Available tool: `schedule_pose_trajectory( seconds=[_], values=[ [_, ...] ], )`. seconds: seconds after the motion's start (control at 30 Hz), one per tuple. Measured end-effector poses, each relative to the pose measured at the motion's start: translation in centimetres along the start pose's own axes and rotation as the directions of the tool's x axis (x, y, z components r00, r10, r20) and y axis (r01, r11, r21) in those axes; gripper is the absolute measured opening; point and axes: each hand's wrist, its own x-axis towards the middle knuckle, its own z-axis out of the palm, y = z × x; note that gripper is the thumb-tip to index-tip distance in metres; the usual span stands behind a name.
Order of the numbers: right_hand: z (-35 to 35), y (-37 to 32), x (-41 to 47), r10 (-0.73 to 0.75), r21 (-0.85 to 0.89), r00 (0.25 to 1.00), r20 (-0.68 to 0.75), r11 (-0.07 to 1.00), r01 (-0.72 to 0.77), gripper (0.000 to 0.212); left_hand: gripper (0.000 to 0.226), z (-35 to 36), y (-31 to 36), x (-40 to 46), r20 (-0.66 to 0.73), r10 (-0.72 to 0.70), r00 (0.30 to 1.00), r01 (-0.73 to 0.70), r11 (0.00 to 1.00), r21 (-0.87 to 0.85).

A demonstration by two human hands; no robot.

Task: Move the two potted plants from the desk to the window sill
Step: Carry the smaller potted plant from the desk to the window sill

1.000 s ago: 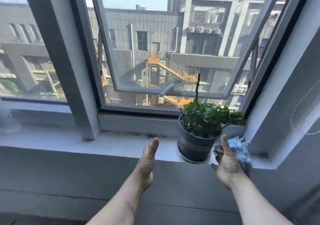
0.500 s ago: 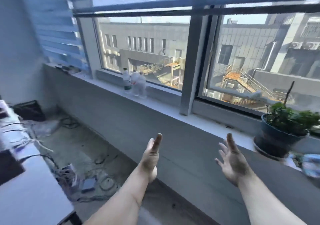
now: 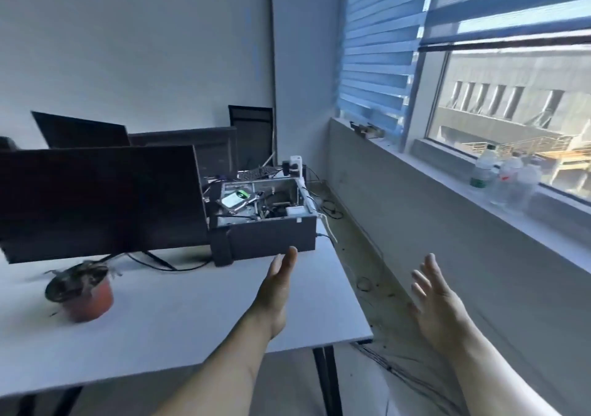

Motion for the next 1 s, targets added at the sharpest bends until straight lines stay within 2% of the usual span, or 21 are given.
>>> schedule_pose_trajectory(
  seconds=[0.1, 0.3, 0.43, 0.47, 0.57, 0.73, 0.83, 0.9, 0.93, 1.0],
  values=[
    [8.0, 2.8, 1.1, 0.015, 0.015, 0.996, 0.091, 1.000, -0.017, 0.123, 0.116, -7.9, 2.9, -0.4, -0.096, 0.014, 0.995, -0.014, 1.000, 0.005],
    [22.5, 8.9, 2.4, 0.089, -0.089, 0.968, 0.236, 0.994, -0.069, 0.120, 0.107, -22.4, 7.6, -0.9, -0.230, 0.066, 0.971, -0.067, 0.998, 0.004],
    [33.0, 14.5, 2.8, 0.175, -0.149, 0.937, 0.303, 0.980, -0.134, 0.100, 0.116, -32.7, 10.6, -1.8, -0.341, 0.095, 0.935, -0.097, 0.995, 0.010],
    [35.0, 15.7, 2.8, 0.194, -0.167, 0.931, 0.309, 0.975, -0.147, 0.100, 0.113, -34.8, 11.2, -2.0, -0.369, 0.101, 0.924, -0.105, 0.994, 0.009],
    [41.0, 19.6, 2.5, 0.237, -0.202, 0.916, 0.324, 0.963, -0.177, 0.096, 0.073, -41.2, 12.7, -2.1, -0.440, 0.104, 0.892, -0.109, 0.994, 0.015],
    [48.6, 25.8, 2.2, 0.308, -0.268, 0.879, 0.363, 0.938, -0.217, 0.100, 0.082, -50.2, 13.3, -1.8, -0.464, 0.099, 0.880, -0.095, 0.995, 0.033],
    [51.7, 28.9, 2.4, 0.350, -0.297, 0.870, 0.348, 0.921, -0.252, 0.100, 0.071, -53.9, 12.8, -1.0, -0.454, 0.080, 0.887, -0.066, 0.997, 0.047],
    [54.0, 31.3, 2.7, 0.379, -0.322, 0.856, 0.352, 0.907, -0.269, 0.102, 0.050, -56.5, 12.2, -0.1, -0.467, 0.069, 0.882, -0.056, 0.998, 0.043],
    [54.9, 32.6, 2.8, 0.394, -0.335, 0.851, 0.348, 0.900, -0.279, 0.103, 0.053, -57.7, 11.8, 0.3, -0.467, 0.060, 0.882, -0.047, 0.998, 0.039],
    [56.3, 34.6, 3.0, 0.425, -0.355, 0.839, 0.340, 0.884, -0.303, 0.101, 0.097, -59.6, 10.6, 1.4, -0.474, 0.008, 0.880, -0.005, 1.000, 0.007]
  ],
)
